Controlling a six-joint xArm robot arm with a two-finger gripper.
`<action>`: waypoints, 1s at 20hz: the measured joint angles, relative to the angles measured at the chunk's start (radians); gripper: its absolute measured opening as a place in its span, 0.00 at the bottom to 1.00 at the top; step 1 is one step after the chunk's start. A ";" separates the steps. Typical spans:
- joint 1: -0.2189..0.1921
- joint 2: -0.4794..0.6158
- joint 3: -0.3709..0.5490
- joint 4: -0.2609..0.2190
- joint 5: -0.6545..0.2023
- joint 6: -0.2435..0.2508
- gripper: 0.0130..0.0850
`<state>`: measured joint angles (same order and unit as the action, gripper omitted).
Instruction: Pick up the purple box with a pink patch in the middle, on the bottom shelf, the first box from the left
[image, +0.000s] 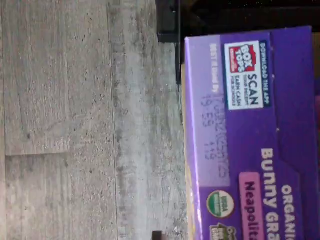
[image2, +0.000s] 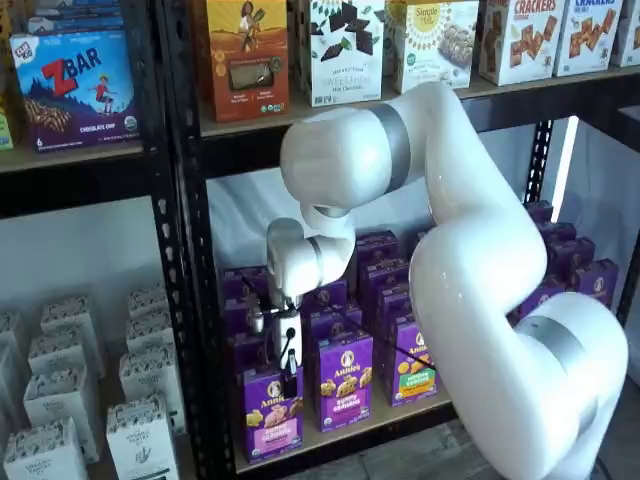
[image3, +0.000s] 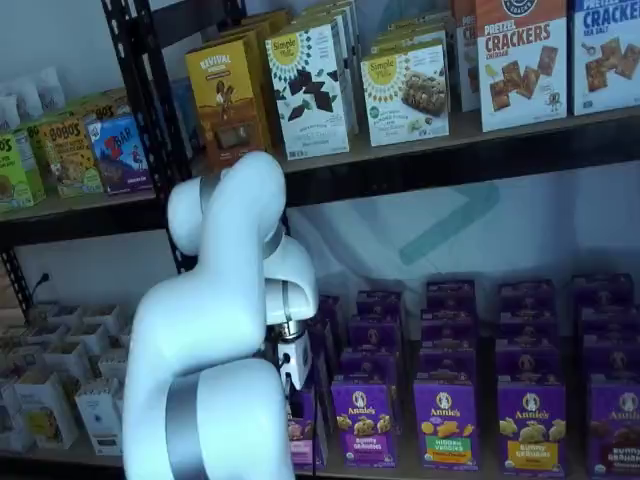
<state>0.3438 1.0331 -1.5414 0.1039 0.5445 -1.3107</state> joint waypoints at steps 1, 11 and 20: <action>0.000 0.000 0.000 0.000 0.000 0.000 0.67; 0.001 0.005 -0.006 0.001 0.005 0.000 0.50; 0.000 0.007 -0.006 0.000 -0.005 0.000 0.39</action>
<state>0.3443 1.0402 -1.5477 0.1040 0.5396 -1.3104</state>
